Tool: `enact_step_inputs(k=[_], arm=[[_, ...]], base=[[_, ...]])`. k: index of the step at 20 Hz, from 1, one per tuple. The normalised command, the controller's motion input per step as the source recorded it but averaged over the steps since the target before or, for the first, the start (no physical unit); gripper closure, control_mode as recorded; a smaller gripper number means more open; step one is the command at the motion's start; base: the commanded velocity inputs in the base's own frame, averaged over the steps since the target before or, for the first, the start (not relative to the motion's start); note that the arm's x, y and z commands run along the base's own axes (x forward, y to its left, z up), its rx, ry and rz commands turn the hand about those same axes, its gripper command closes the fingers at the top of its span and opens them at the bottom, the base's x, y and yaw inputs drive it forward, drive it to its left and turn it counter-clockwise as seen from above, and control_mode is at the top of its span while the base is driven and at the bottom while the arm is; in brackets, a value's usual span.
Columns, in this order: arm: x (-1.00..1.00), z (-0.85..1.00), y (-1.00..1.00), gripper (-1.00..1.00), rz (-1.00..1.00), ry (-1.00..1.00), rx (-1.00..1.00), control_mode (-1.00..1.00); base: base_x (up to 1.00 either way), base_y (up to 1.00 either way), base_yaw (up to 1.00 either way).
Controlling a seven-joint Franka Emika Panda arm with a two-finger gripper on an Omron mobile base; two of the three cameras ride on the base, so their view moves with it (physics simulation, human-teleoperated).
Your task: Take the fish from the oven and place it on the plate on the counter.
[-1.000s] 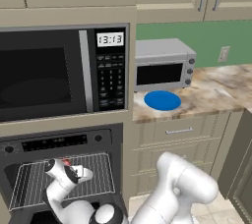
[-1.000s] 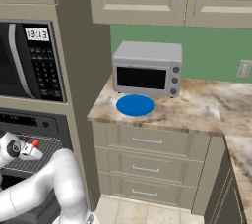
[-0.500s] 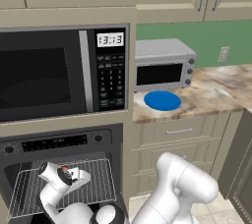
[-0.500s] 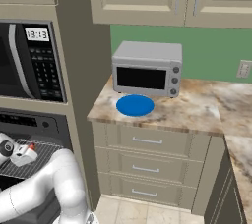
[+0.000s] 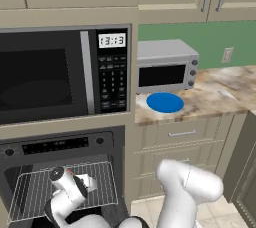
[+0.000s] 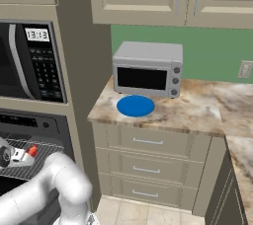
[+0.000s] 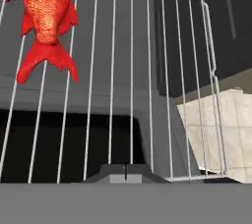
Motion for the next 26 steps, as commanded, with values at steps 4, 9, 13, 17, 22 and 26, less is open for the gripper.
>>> enact_step_inputs(k=[4, 9, 13, 17, 22, 26], arm=[[-0.36, 1.00, 0.01, 1.00, 0.09, -0.09, 0.53, -1.00], [0.07, 1.00, 0.04, 1.00, 0.04, 0.01, 0.46, -1.00], [0.39, 0.75, 0.11, 1.00, 0.00, 0.17, 0.05, -1.00], [0.30, 0.20, 0.28, -1.00, 0.00, 0.16, -0.13, -1.00], [0.31, -0.07, 0.30, -1.00, 0.00, 0.14, -0.11, -1.00], [0.12, -0.55, 0.23, -1.00, 0.04, 0.07, -0.07, -1.00]], base=[[0.00, 0.00, 0.00], [0.00, 0.00, 0.00], [0.00, 0.00, 0.00], [0.00, 0.00, 0.00], [0.00, 0.00, 0.00], [0.00, 0.00, 0.00]])
